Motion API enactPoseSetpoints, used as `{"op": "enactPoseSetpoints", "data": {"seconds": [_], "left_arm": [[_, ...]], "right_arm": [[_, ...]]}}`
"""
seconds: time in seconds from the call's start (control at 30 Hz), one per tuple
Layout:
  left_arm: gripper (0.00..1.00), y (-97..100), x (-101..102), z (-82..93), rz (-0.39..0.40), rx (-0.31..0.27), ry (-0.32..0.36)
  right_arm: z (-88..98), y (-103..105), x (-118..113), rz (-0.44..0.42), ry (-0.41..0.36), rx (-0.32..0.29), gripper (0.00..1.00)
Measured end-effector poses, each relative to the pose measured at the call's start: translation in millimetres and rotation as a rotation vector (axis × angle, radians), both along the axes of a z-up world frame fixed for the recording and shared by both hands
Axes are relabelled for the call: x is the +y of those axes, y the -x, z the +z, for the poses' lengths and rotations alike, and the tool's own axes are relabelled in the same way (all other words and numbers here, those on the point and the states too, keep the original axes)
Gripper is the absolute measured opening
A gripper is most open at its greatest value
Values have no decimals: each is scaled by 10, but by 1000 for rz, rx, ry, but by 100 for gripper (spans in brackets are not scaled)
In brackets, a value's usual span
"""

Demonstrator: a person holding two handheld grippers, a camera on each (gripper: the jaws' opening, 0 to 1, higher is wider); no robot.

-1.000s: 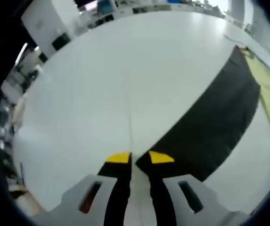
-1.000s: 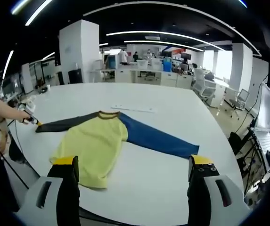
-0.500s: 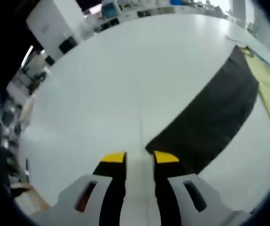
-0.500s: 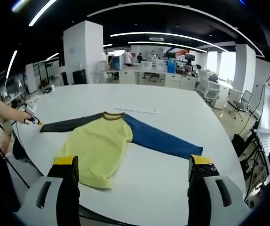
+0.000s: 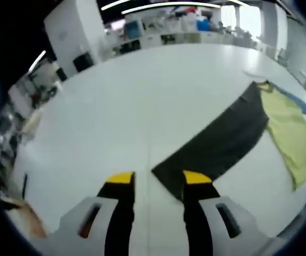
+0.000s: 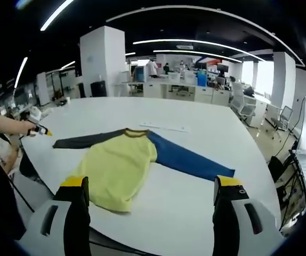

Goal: Fold the garment on the visible template until the final outline fits inside the template.

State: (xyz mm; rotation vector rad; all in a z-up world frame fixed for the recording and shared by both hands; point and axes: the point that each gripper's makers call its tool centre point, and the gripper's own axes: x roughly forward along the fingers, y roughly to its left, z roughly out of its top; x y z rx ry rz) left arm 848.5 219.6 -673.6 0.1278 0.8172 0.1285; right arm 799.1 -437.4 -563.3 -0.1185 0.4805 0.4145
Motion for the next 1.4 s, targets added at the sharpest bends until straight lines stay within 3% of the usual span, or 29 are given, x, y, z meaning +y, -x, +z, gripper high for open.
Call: {"op": "enactPoseSetpoints", "data": {"seconds": [0.23,0.5,0.67,1.0,1.4], "left_arm": [[42,272,-268,190,-14,-52,57],[56,418,-597,373,-56,-97,119],[77,468,-861,477,-96,-109,159],[82,527,-1160,642,-148,-134,165],[95,647,-1702,847,-268,-167,206]], "right_arm": [[14,2,-24,28,-15,-9,97],[8,-14,48,75,-24,-10,96],[5,-36,72,99,-24,-8,96],[-18,-49,65,124,-32,-6,96],[-110,-10,7,130,-42,10,96]]}}
